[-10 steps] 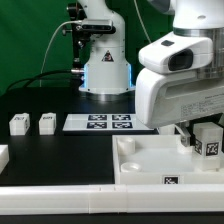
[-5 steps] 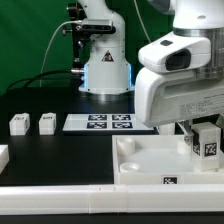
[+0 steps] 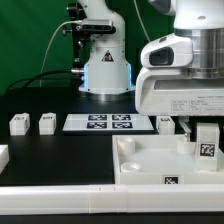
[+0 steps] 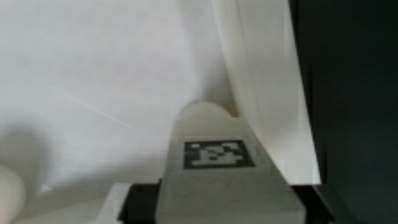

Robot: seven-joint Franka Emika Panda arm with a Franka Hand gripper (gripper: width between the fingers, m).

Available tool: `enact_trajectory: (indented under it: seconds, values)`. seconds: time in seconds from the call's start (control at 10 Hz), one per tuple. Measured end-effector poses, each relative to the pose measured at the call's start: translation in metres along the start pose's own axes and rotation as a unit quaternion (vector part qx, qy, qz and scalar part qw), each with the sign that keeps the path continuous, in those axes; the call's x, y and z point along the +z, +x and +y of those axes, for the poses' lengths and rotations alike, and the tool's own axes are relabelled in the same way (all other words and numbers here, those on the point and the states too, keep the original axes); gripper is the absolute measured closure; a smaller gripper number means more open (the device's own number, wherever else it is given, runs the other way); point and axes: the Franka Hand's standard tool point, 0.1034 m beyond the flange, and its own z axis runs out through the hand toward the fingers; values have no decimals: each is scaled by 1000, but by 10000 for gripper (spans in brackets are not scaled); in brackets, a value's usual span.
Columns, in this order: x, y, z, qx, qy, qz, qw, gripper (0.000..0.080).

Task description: Assemble one leg

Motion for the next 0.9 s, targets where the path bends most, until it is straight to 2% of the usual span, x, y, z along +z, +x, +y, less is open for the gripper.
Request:
enact_trajectory:
  seconds: [0.3,0.6,0.8,0.9]
  values:
    - [0,-1,-2,177,0,1,984,506]
    - [0,-1,-3,323,3,-2,946,506]
    - [1,-2,-4,430,6,-6,903,506]
    - [1,-2,-4,493,7,-9,870,506]
